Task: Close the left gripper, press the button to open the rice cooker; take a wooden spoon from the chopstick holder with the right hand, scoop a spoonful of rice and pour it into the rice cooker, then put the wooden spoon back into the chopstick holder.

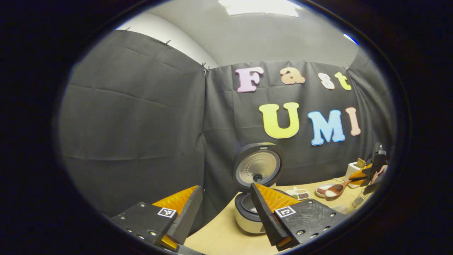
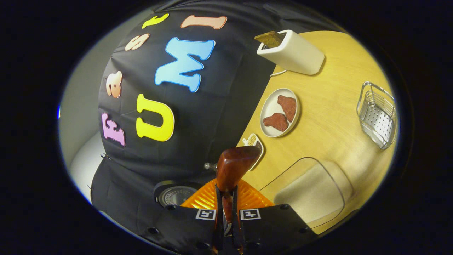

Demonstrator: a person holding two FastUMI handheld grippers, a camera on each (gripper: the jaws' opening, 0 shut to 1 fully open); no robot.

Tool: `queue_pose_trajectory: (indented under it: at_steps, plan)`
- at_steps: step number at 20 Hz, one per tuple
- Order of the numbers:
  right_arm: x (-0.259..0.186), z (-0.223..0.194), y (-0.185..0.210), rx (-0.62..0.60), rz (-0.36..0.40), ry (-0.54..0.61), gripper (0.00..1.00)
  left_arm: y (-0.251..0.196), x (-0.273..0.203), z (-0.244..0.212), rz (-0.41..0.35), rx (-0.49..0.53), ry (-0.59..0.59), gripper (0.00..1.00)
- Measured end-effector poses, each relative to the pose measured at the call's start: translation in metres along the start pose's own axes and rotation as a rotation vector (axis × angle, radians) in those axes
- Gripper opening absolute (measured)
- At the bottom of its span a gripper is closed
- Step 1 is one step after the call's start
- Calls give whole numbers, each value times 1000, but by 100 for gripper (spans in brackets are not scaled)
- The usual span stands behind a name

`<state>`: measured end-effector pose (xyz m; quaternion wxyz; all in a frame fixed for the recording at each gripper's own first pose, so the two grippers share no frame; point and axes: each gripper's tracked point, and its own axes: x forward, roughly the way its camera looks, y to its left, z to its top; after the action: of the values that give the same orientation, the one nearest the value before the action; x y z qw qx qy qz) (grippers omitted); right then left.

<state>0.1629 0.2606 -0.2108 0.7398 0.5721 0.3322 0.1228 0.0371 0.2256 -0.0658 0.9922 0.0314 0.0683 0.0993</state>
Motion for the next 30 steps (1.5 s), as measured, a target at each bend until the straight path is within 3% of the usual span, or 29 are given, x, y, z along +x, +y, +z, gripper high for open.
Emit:
queue_pose_trajectory:
  at_steps: [6, 11, 12, 17, 26, 30]
  plan:
    - [37, -37, 49, -71, 59, 48, 7, 24, 5, -10, 37, -9, 11, 84]
    - [68, -77, 84, -133, 103, 103, 11, 46, 3, -23, 77, -29, 27, 84]
    - [75, -85, 90, -151, 107, 112, 7, 51, 2, -25, 88, -33, 31, 84]
    - [108, -130, 104, -268, 112, 155, 11, 74, -7, -39, 135, -45, 56, 84]
    - [150, -194, 90, -646, 54, 187, 11, 90, -18, -53, 187, -55, 80, 86]
    - [152, -211, 96, -906, 77, 181, 11, 88, -20, -56, 191, -61, 86, 86]
